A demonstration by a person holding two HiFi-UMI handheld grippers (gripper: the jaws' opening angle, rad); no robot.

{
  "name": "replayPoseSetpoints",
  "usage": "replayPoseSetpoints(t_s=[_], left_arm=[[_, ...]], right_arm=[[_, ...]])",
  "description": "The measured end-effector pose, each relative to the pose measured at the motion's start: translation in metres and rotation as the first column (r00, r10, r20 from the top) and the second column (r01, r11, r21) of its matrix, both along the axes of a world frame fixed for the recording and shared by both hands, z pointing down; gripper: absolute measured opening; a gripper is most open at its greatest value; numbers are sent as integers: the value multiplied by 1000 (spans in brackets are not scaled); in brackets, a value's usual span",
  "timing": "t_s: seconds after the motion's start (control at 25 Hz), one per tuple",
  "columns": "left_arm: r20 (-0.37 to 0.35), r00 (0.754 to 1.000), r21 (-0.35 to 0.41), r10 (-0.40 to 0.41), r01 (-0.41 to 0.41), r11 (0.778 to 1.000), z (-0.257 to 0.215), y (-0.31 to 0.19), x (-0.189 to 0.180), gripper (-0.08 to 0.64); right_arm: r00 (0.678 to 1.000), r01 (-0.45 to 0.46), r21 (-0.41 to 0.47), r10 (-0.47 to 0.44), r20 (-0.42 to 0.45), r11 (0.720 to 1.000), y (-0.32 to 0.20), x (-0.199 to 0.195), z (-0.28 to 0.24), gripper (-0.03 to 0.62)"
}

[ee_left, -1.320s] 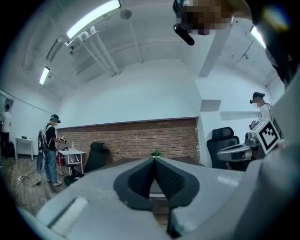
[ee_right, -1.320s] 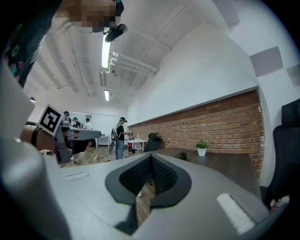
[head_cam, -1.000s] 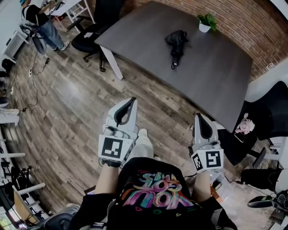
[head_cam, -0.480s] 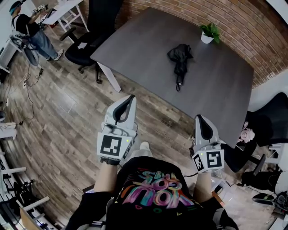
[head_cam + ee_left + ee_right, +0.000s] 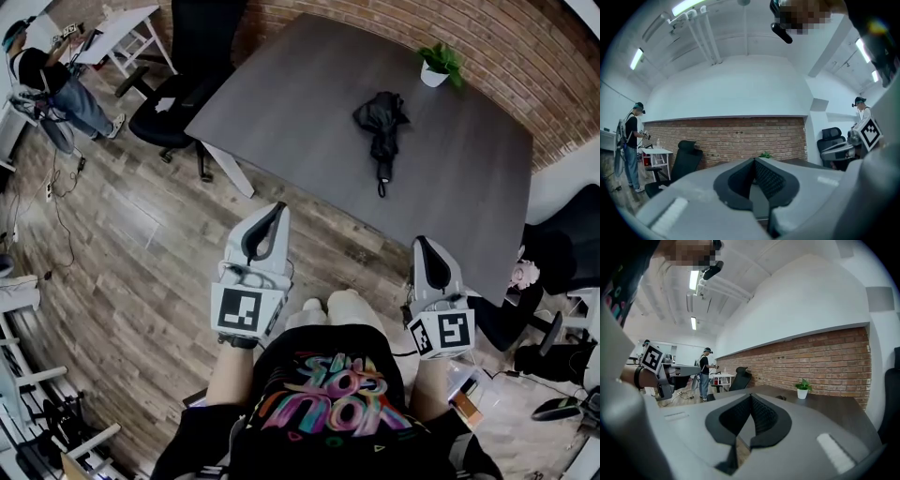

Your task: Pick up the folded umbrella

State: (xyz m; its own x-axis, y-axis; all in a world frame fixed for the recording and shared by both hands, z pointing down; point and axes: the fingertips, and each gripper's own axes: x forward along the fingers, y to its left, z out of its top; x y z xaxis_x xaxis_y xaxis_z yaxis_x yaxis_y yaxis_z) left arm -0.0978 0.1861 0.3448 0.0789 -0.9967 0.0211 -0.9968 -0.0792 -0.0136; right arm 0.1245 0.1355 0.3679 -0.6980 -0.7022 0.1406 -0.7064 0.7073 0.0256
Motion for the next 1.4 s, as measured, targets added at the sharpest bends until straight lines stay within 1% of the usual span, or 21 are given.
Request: replayPoseSetpoints(t_s=[0.2, 0.36, 0.52, 0.72, 0.92, 1.08, 1.2, 1.32, 1.4], left_arm=[[-16, 1000, -30, -8, 8, 1000, 18, -12, -5, 0], [-5, 1000, -36, -23, 22, 999, 25, -34, -15, 2], [-2, 999, -38, -34, 34, 999, 25, -68, -30, 0], [-6, 999, -32, -45, 45, 998, 17, -130, -46, 0], [3, 1000, -26, -23, 23, 999, 2, -202, -51, 0], [18, 1000, -30, 11, -10, 1000, -4, -251, -42, 0], [27, 999, -44, 33, -32, 999, -3, -283, -35, 0], [31, 998, -79, 61, -58, 995, 2, -308, -28, 0], [33, 996, -68, 81, -79, 995, -1, -323, -23, 1]], right_arm=[[1000, 3, -42, -3, -18, 999, -11, -2, 17, 0], [1000, 3, -70, -3, -8, 998, -36, -7, 31, 0], [1000, 8, -69, -9, -6, 998, -76, -20, 34, 0], [1000, 23, -69, -23, 1, 997, -143, -41, 28, 0], [1000, 25, -45, -24, 12, 999, -211, -56, 14, 0], [1000, 12, -46, -11, 21, 999, -256, -53, 9, 0], [999, 9, -60, -7, 37, 998, -282, -47, 11, 0], [999, 21, -73, -17, 50, 997, -301, -45, 14, 0], [999, 17, -80, -13, 53, 997, -311, -43, 15, 0]])
